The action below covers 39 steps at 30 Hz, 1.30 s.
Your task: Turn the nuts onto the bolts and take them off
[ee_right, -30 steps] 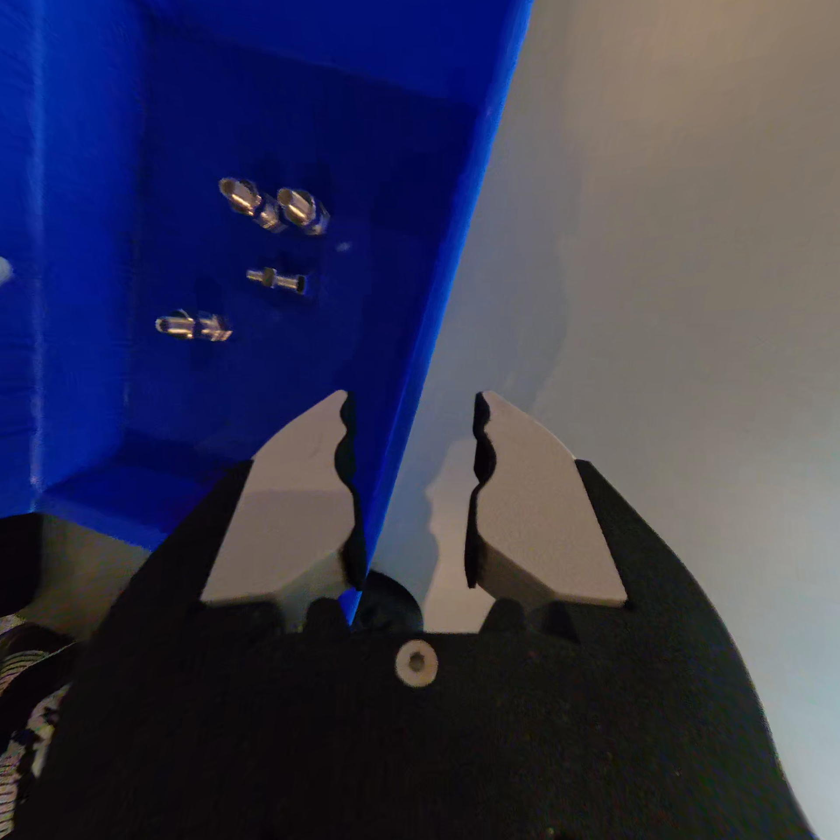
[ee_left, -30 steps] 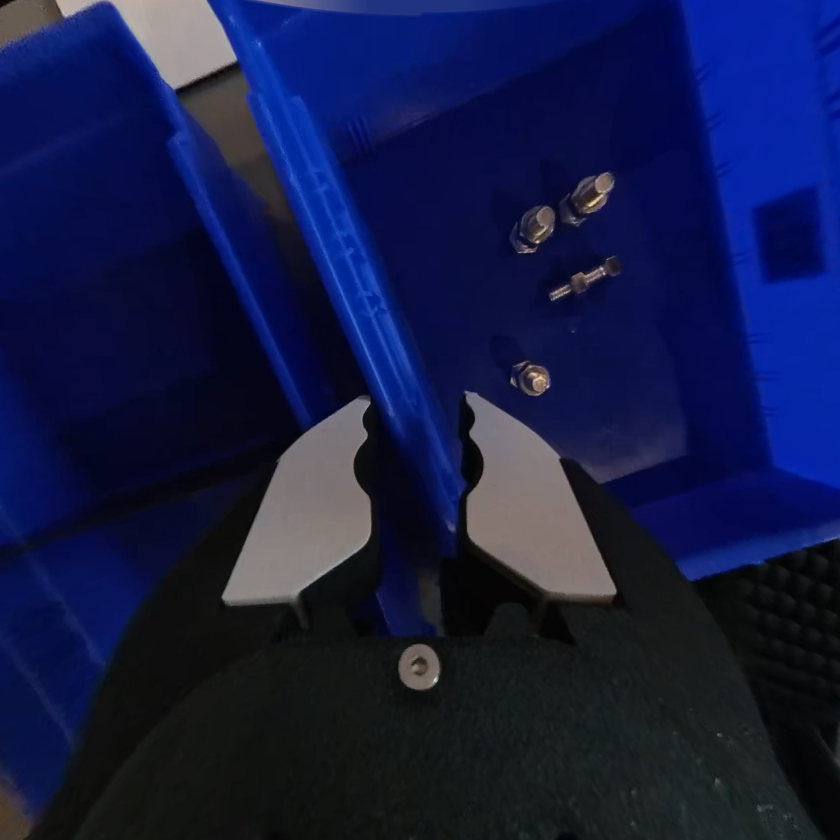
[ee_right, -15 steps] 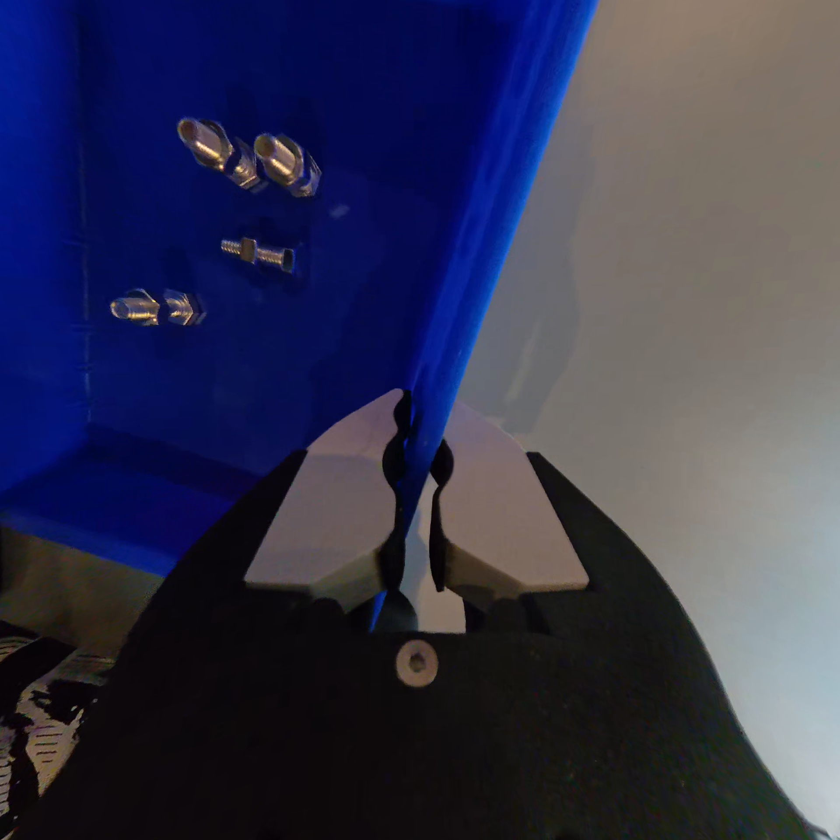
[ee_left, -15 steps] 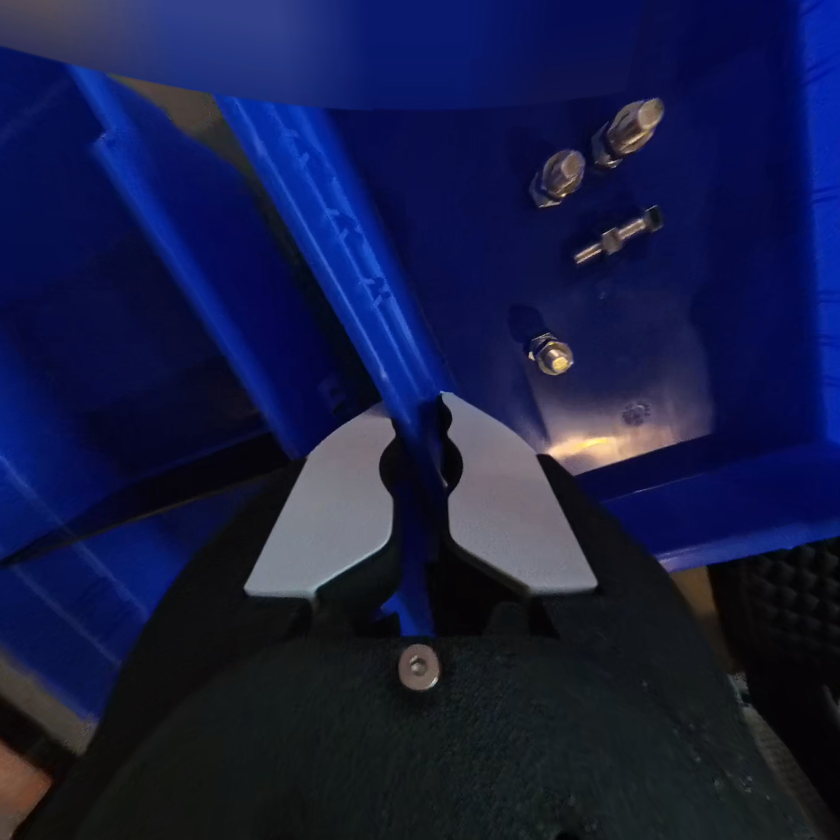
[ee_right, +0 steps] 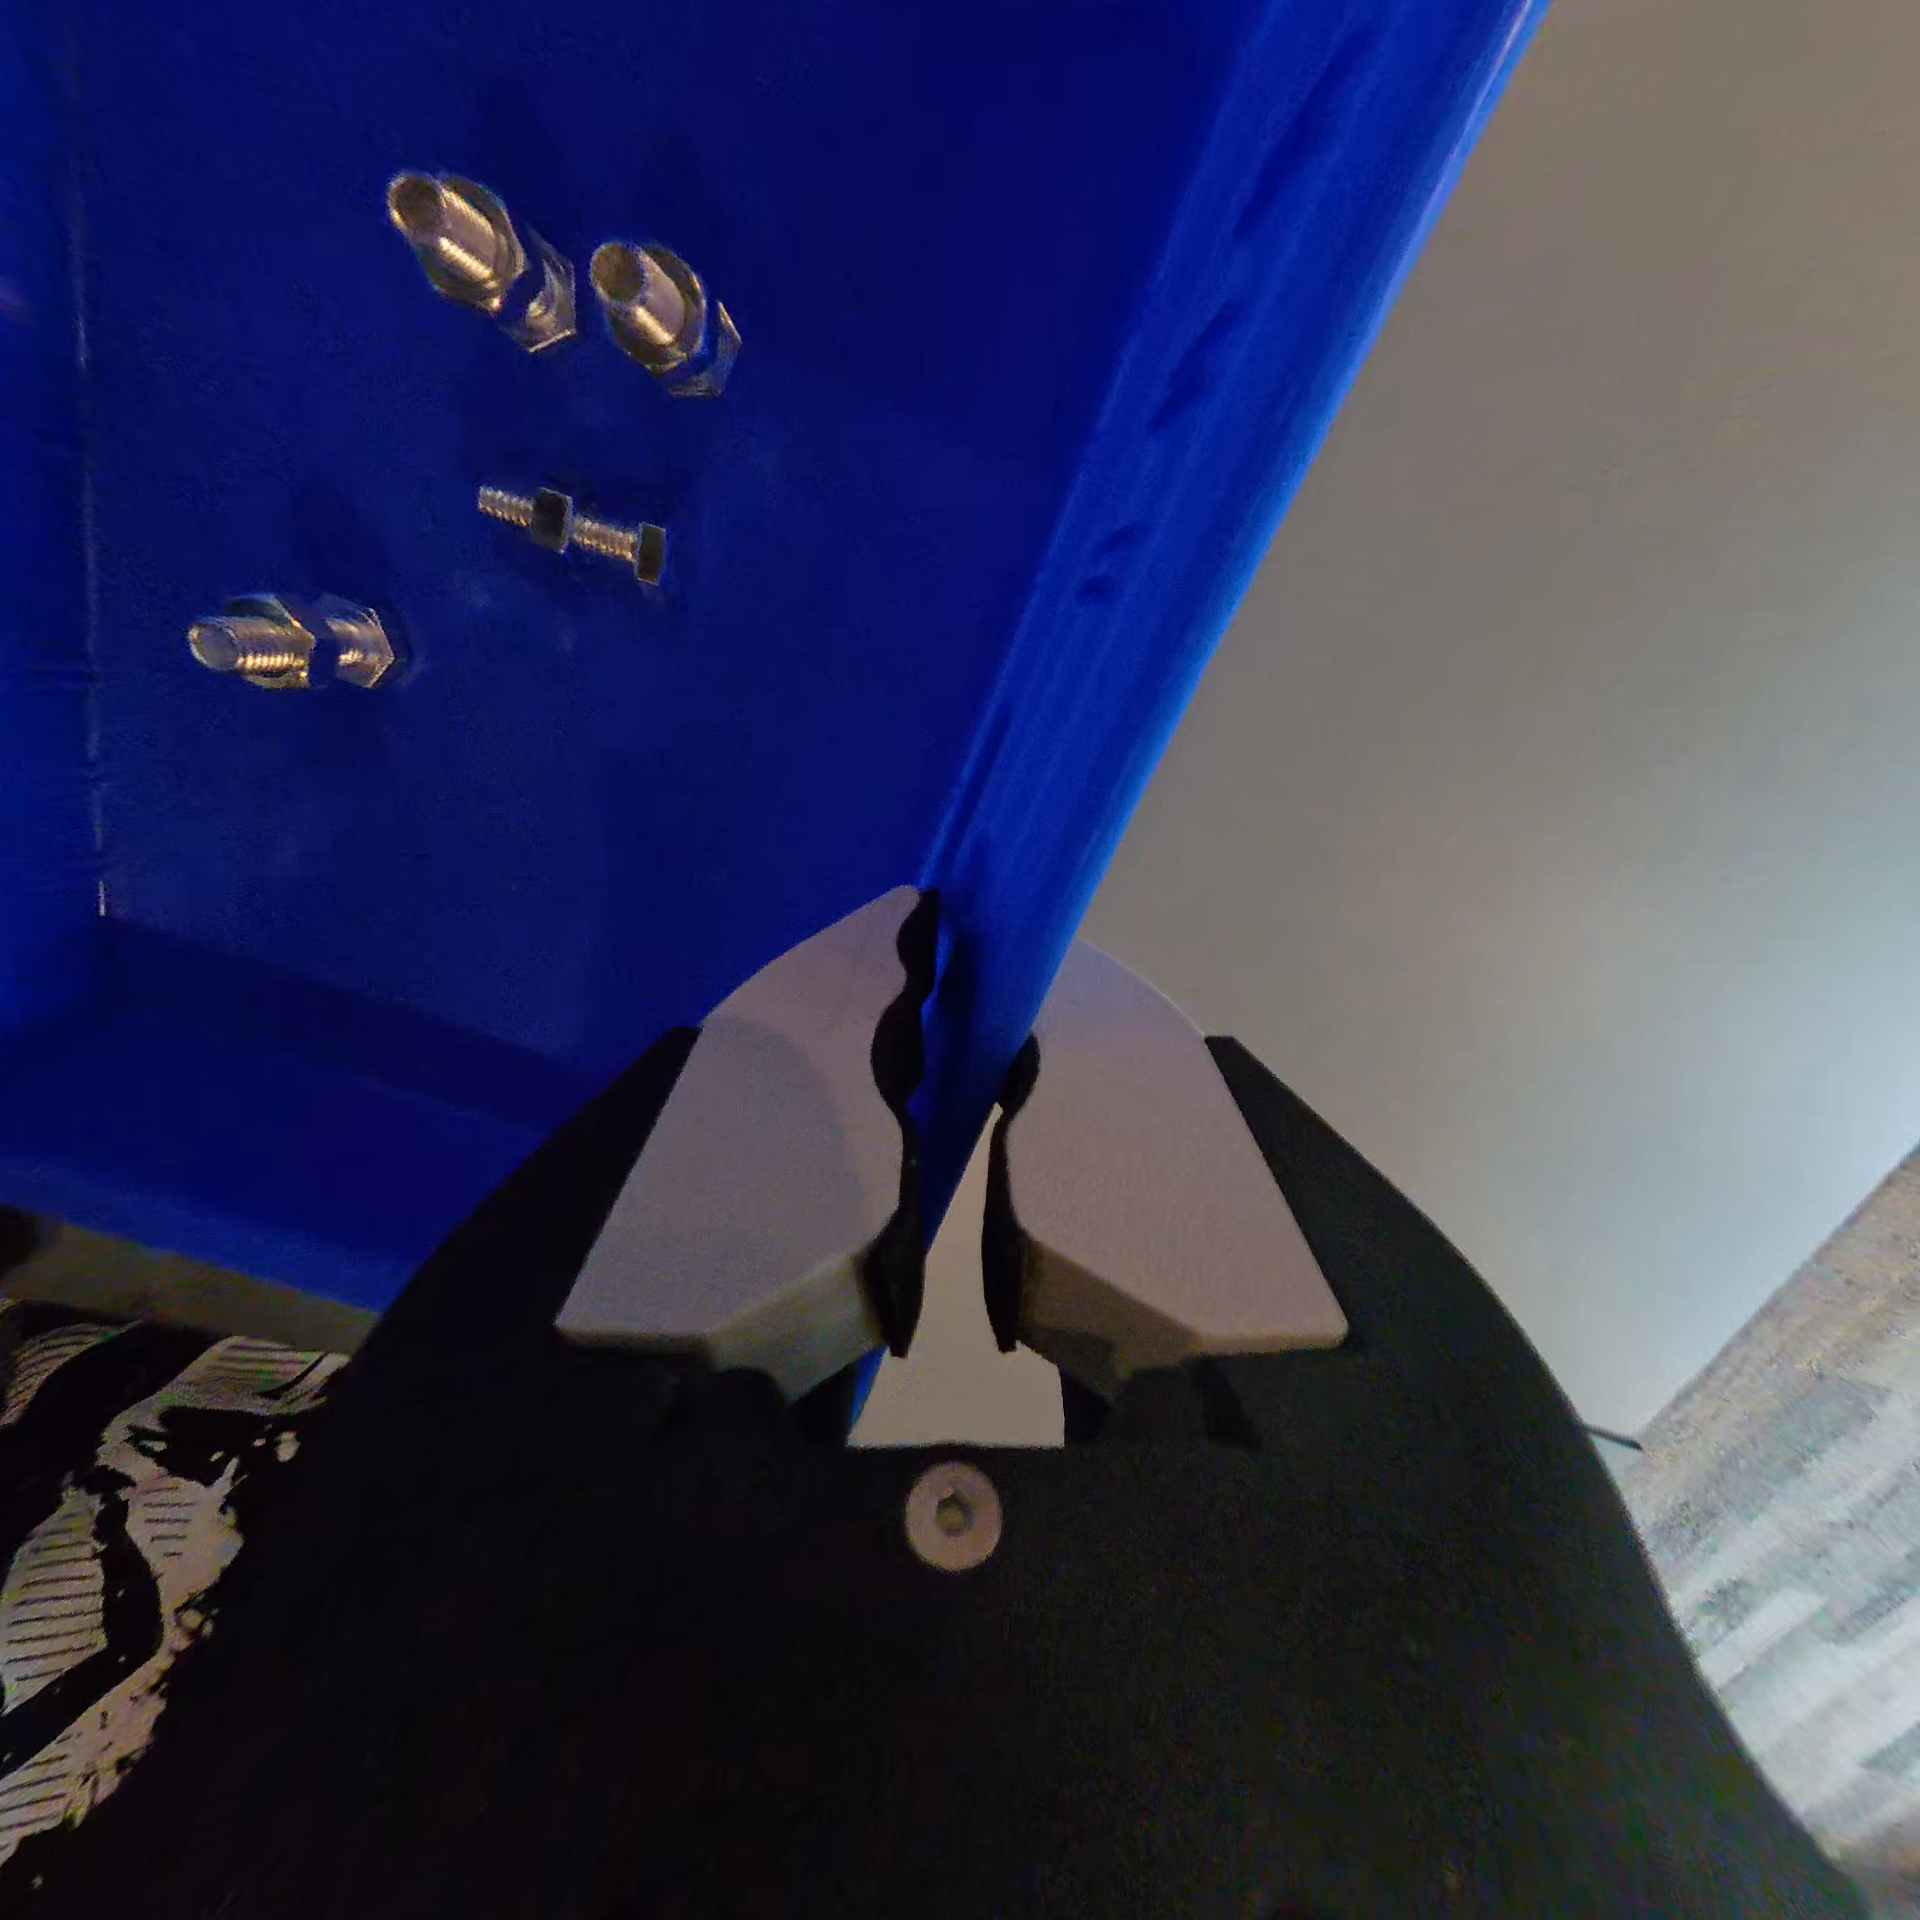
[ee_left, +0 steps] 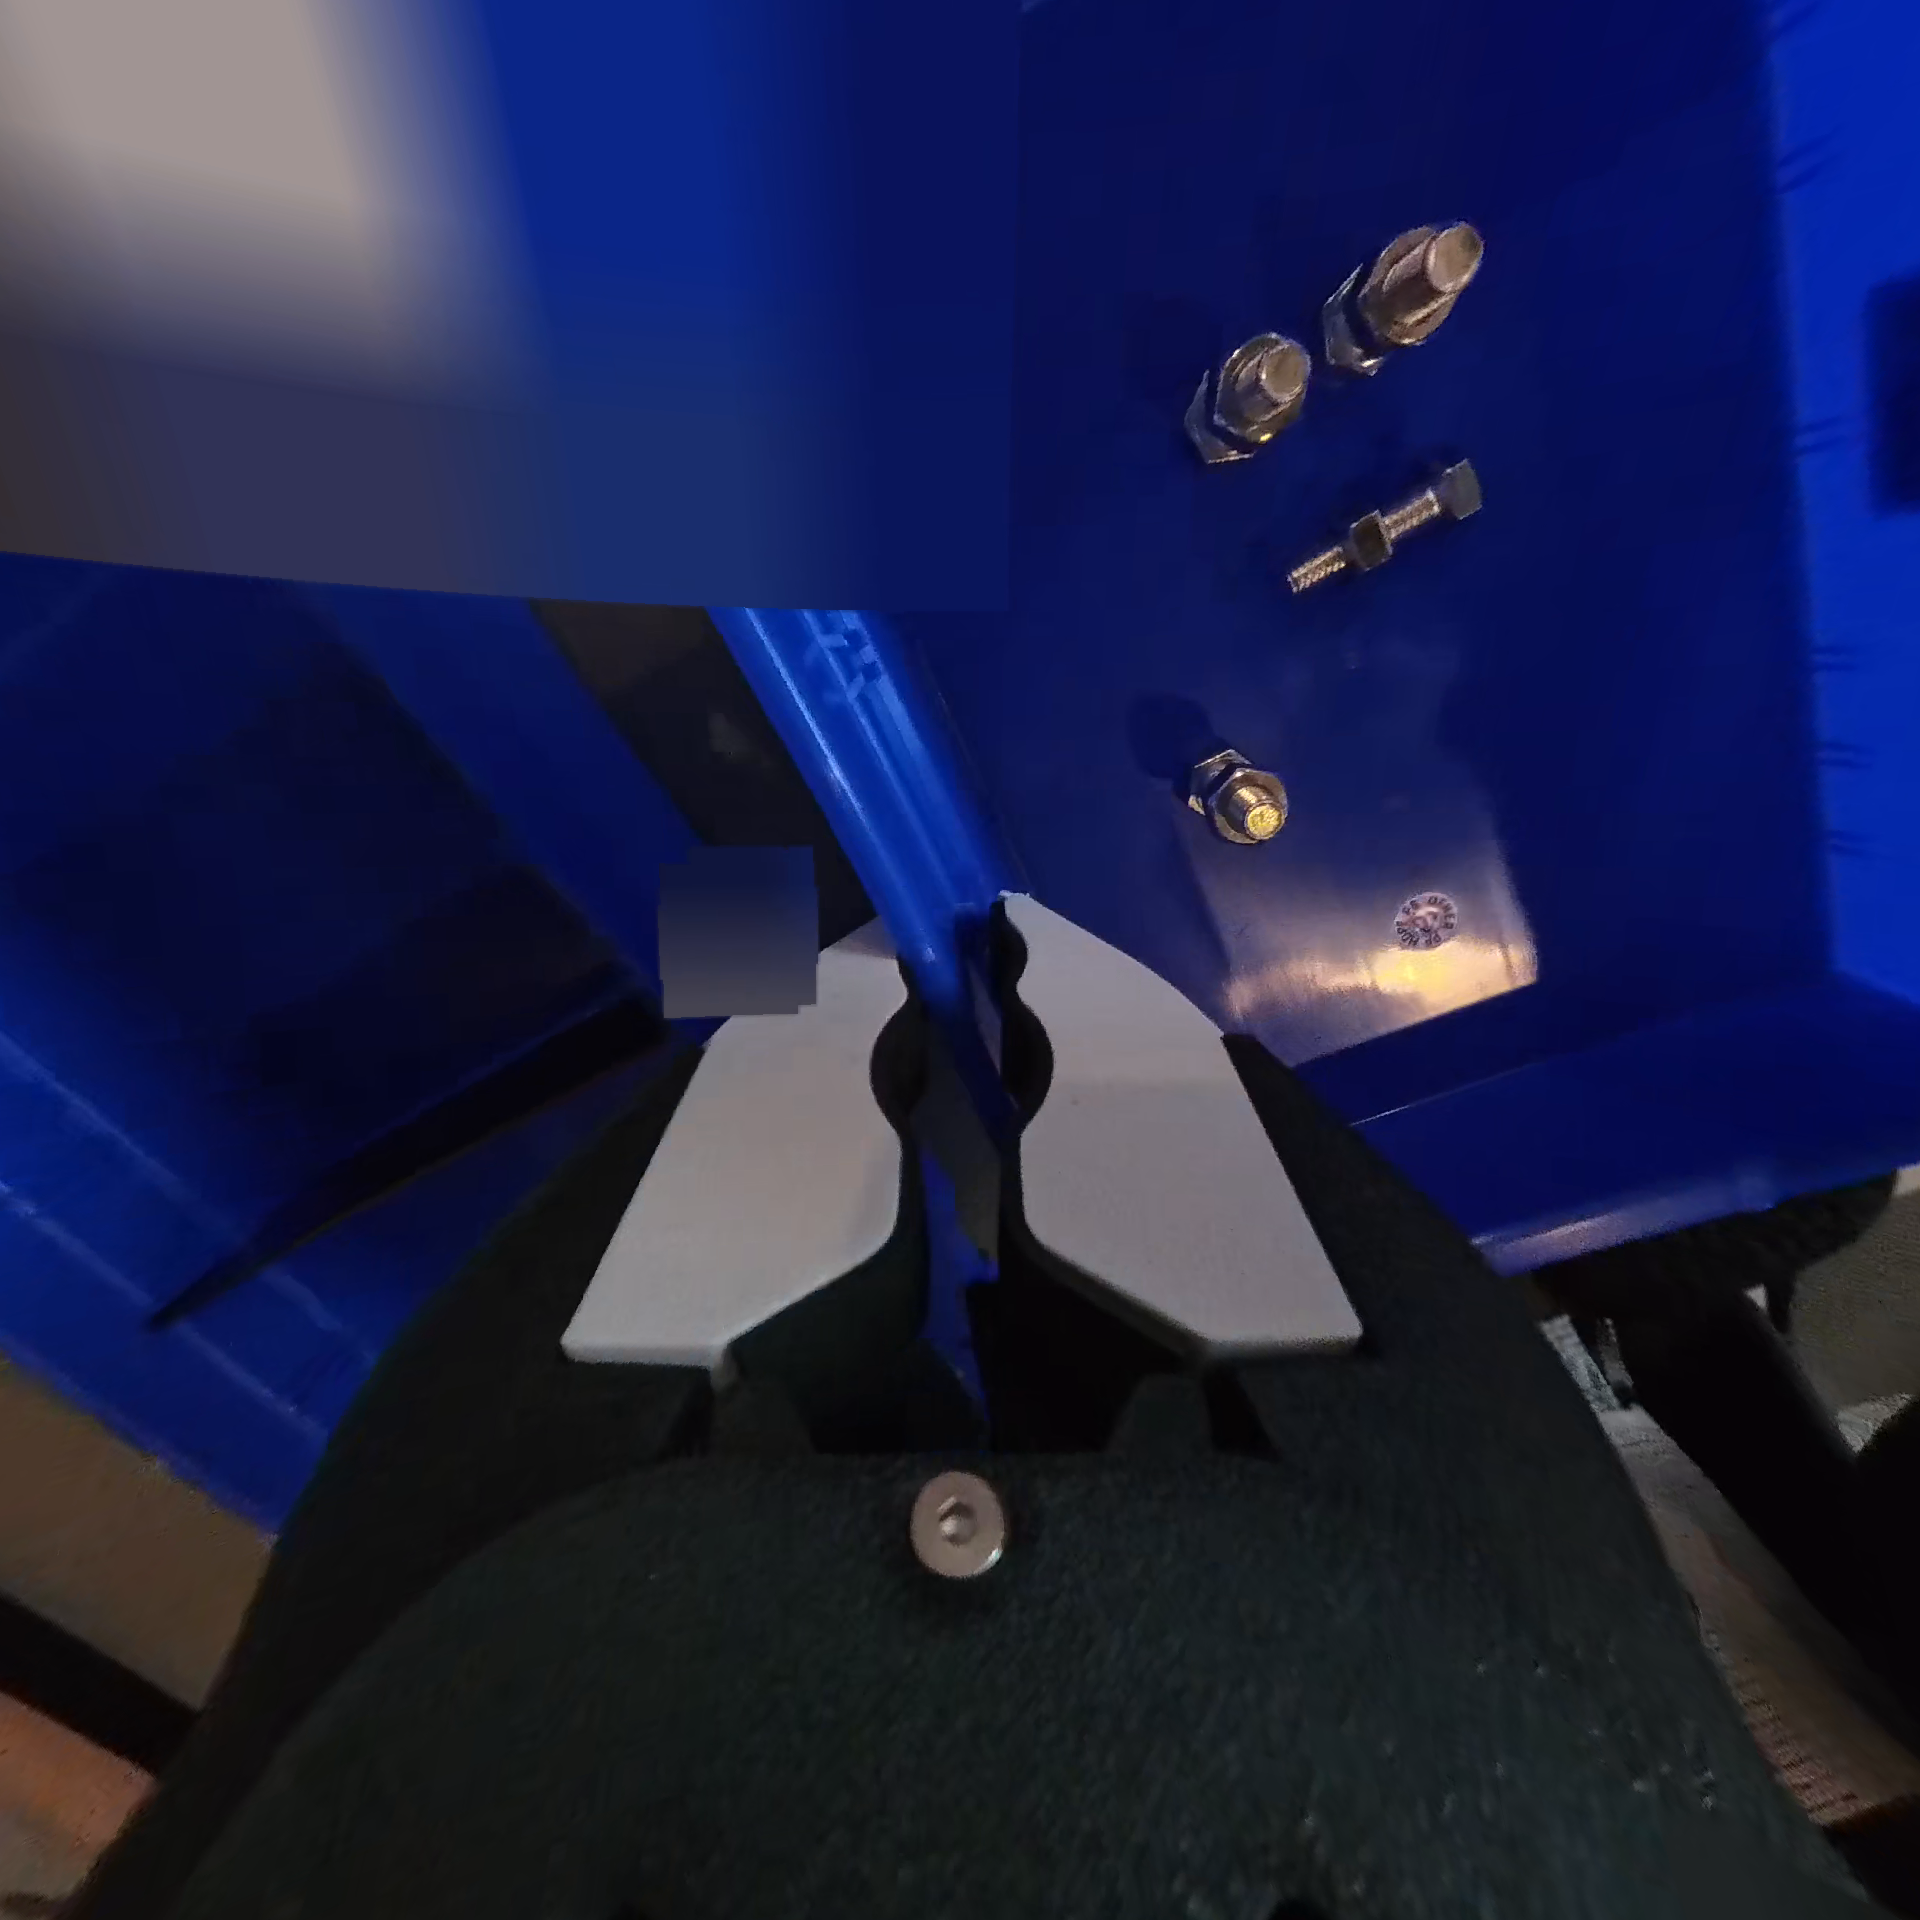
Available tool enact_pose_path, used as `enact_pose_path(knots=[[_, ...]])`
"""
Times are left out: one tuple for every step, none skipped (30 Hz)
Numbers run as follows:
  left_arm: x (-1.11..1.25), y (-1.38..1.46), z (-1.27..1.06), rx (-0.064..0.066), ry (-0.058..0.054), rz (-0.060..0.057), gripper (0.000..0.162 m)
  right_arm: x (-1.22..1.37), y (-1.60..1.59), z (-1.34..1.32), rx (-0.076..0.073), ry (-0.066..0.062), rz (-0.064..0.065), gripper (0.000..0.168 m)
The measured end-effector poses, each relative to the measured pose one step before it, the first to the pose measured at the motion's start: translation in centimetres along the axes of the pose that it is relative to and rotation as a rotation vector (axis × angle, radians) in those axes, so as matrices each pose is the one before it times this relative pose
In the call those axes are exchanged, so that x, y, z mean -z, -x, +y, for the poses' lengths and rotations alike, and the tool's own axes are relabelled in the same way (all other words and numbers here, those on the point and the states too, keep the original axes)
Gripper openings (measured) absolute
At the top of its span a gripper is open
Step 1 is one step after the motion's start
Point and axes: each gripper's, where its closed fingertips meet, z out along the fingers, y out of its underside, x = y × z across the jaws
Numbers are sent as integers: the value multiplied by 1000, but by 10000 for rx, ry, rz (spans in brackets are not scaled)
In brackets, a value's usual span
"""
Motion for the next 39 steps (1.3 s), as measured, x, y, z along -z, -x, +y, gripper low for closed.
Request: enact_pose_path(knots=[[574, 175, -56, -61, -31, 18, 10, 595, 181, -114, -18, 5, 57, 6], [546, 219, -3, -45, -3, 4, 11, 583, 241, -153, 8, 27, 78, 6], [519, 294, 44, -5, 9, 0, 10, 563, 299, -198, 34, 31, 79, 6], [495, 346, 80, -10, 9, -11, 11, 559, 338, -232, 19, 26, 58, 6], [506, 387, 100, -29, 4, -6, 11, 576, 385, -242, 11, 14, 55, 6], [535, 472, 120, -38, -25, 0, 11, 578, 452, -280, 25, -5, 61, 6], [539, 583, 128, -17, -61, 19, 11, 551, 530, -333, 15, -33, 50, 6], [540, 686, 205, 50, -73, 34, 11, 535, 628, -448, 37, -68, 47, 6], [525, 804, 291, 52, -68, -3, 11, 499, 766, -512, 59, -78, 23, 6], [523, 878, 382, 65, -53, -24, 11, 432, 864, -546, 66, -68, 2, 6], [524, 950, 453, 68, -42, -42, 11, 353, 957, -575, 69, -40, -5, 6], [505, 1012, 501, 68, -14, -48, 10, 304, 1042, -588, 90, -1, -6, 6], [466, 1092, 549, 70, 19, -68, 11, 288, 1109, -639, 125, -13, 1, 6], [464, 1175, 548, 72, 9, -91, 11, 282, 1175, -674, 106, -20, -22, 6], [458, 1243, 547, 90, -4, -88, 11, 262, 1198, -733, 114, -45, -10, 6], [428, 1304, 563, 93, -10, -88, 11, 224, 1225, -807, 111, -50, -28, 6], [404, 1357, 590, 105, -8, -79, 11, 189, 1278, -852, 95, -54, -61, 6], [384, 1402, 626, 132, -5, -73, 11, 149, 1314, -888, 111, -47, -65, 6], [348, 1433, 652, 113, 9, -82, 10, 90, 1368, -891, 125, -30, -62, 6], [306, 1475, 694, 125, 11, -81, 10, 64, 1409, -896, 136, -32, -58, 6], [292, 1529, 707, 141, -2, -81, 10, -5, 1464, -898, 144, -41, -68, 6], [234, 1562, 722, 149, -6, -91, 10, -50, 1499, -897, 133, -56, -83, 6], [178, 1556, 742, 135, 13, -88, 10, -130, 1495, -886, 139, -55, -67, 6], [139, 1533, 770, 124, 22, -75, 10, -207, 1500, -828, 135, -25, -70, 6], [102, 1500, 787, 132, 38, -72, 10, -272, 1498, -788, 123, -8, -97, 7], [44, 1464, 777, 119, 56, -102, 10, -283, 1485, -745, 110, -5, -111, 7], [-4, 1425, 726, 74, 73, -125, 10, -302, 1422, -715, 89, 15, -91, 7], [-60, 1355, 679, 57, 65, -115, 10, -307, 1359, -660, 94, 43, -53, 7], [-78, 1303, 667, 73, 63, -98, 11, -294, 1291, -658, 82, 30, -48, 7], [-120, 1283, 656, 70, 66, -103, 10, -292, 1268, -685, 96, 4, -70, 7], [-162, 1266, 637, 69, 56, -90, 11, -336, 1224, -678, 82, 9, -89, 7], [-198, 1188, 619, 58, 55, -32, 11, -381, 1159, -628, 94, 39, -69, 7], [-224, 1154, 626, 86, 56, -6, 11, -393, 1130, -601, 106, 28, -84, 7], [-254, 1158, 595, 70, 60, -31, 11, -411, 1133, -601, 72, -3, -110, 7], [-265, 1101, 567, 49, 53, -44, 11, -422, 1059, -578, 75, 7, -71, 7], [-289, 1052, 524, 39, 53, -48, 11, -455, 1016, -541, 75, 19, -49, 7], [-315, 1019, 530, 25, 72, -73, 11, -452, 984, -547, 58, 6, -72, 7], [-306, 992, 490, 39, 70, -83, 11, -457, 969, -528, 64, -4, -81, 7], [-302, 958, 427, 34, 44, -82, 11, -475, 914, -497, 53, -25, -76, 7]])
